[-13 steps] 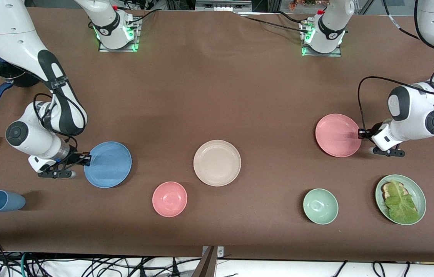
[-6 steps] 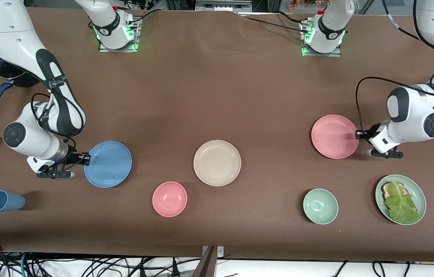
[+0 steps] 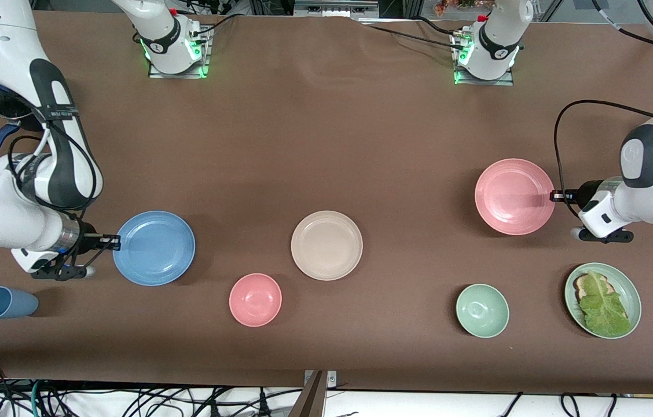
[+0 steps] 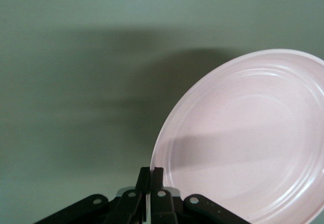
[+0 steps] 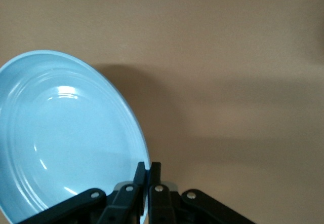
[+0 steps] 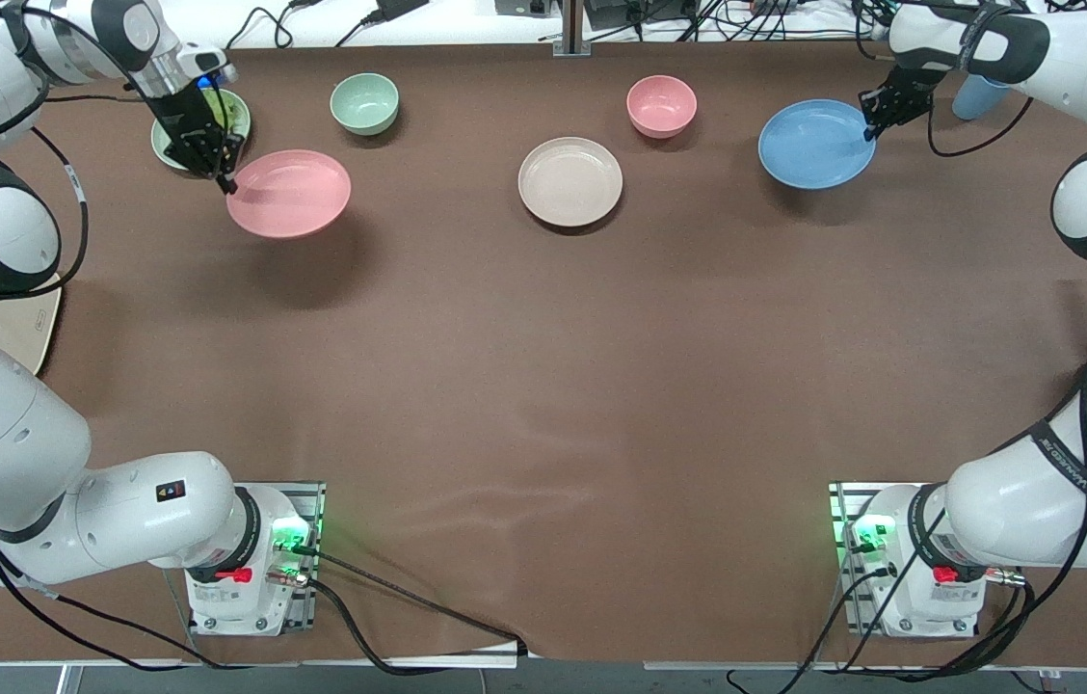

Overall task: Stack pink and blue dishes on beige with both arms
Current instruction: 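Grip the blue plate with the right gripper while the left gripper grips pink, then carry the pink plate onto the beige plate and open the left gripper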

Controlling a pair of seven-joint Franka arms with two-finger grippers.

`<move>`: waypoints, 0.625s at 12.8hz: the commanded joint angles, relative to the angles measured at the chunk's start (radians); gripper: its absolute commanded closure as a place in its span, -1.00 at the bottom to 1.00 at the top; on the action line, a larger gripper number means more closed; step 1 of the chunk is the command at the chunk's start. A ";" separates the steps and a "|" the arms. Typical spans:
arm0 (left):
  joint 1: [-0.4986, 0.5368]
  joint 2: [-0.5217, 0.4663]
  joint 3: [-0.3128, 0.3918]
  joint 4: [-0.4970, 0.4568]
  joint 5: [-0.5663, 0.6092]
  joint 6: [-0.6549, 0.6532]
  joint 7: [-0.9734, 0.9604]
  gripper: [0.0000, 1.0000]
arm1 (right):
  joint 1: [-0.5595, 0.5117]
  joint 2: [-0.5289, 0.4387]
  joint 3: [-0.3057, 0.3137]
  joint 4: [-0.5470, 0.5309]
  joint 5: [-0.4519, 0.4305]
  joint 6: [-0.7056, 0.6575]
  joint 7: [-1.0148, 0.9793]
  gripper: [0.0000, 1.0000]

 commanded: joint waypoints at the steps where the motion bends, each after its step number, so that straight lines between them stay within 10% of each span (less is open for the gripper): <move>1: -0.006 0.008 -0.122 0.049 -0.039 -0.031 -0.217 1.00 | 0.000 -0.019 0.005 0.062 -0.001 -0.098 -0.012 1.00; 4: -0.032 0.043 -0.243 0.072 -0.103 -0.018 -0.434 1.00 | 0.000 -0.020 0.005 0.172 -0.001 -0.234 -0.014 1.00; 8: -0.246 0.203 -0.238 0.244 -0.107 0.077 -0.548 1.00 | -0.001 -0.026 0.003 0.250 -0.004 -0.347 -0.015 1.00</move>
